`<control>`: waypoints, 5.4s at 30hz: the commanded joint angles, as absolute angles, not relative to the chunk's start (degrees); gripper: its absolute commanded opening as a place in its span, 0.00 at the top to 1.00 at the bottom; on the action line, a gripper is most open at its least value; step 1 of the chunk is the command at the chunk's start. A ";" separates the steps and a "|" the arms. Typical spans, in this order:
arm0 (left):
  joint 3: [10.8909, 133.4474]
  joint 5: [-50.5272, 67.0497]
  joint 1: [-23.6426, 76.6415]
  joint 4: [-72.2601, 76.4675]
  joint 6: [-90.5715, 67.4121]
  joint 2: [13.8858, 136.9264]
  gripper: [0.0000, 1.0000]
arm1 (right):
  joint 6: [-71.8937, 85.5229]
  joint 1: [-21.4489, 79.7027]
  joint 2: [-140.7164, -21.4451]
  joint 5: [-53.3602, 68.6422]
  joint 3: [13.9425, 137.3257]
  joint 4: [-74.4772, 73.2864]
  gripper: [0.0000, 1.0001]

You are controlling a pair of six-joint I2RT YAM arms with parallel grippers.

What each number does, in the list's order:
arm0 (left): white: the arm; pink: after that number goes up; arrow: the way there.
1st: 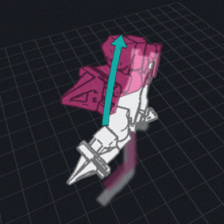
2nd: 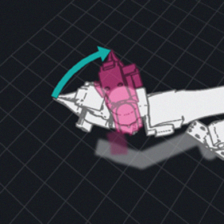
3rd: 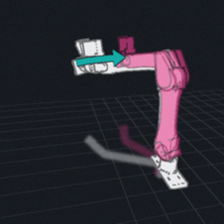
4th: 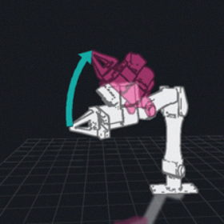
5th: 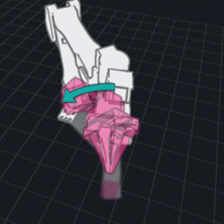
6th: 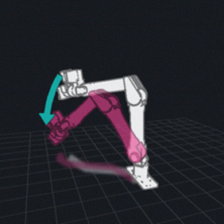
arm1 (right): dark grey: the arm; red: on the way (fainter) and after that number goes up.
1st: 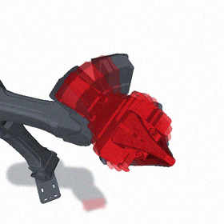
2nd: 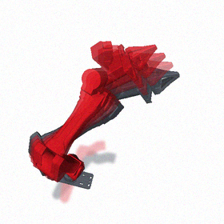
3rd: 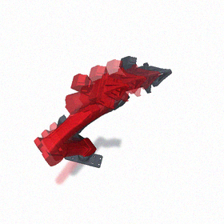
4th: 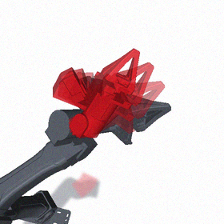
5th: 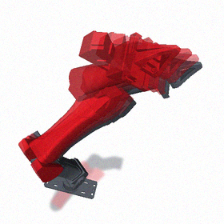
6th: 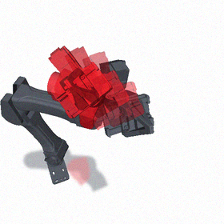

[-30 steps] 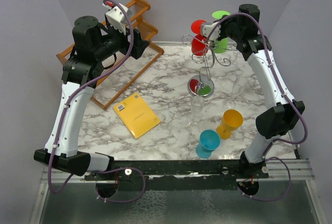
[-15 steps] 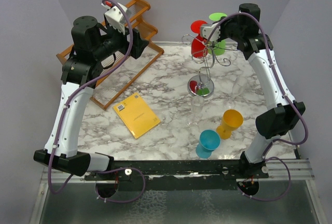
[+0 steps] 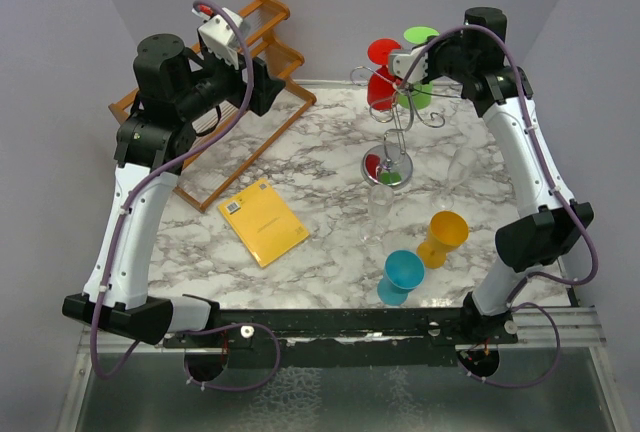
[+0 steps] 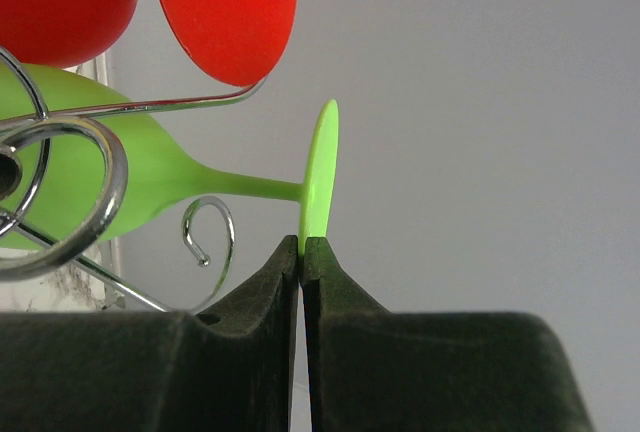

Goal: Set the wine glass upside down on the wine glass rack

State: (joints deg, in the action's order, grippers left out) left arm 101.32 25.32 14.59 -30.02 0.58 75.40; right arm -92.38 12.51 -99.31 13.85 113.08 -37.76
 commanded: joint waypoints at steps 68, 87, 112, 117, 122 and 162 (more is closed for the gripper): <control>100.20 27.34 14.10 -28.48 1.36 72.67 0.17 | -84.39 12.39 -98.17 2.72 110.01 -29.36 0.94; 99.96 27.36 14.15 -28.48 1.54 72.29 0.17 | -81.61 12.39 -96.29 8.37 107.69 -33.07 0.91; 99.23 27.20 14.15 -28.65 1.93 70.68 0.17 | -76.76 12.39 -93.24 10.49 105.29 -35.75 0.75; 98.97 27.18 14.15 -28.52 2.11 70.41 0.17 | -75.78 12.39 -92.26 11.18 104.48 -35.69 0.71; 98.64 27.28 14.15 -28.47 2.24 70.21 0.17 | -75.17 12.36 -91.04 11.69 102.76 -35.21 0.66; 81.02 29.99 29.89 -25.13 0.97 76.75 0.21 | -31.52 7.29 -64.45 8.69 86.00 -31.47 0.21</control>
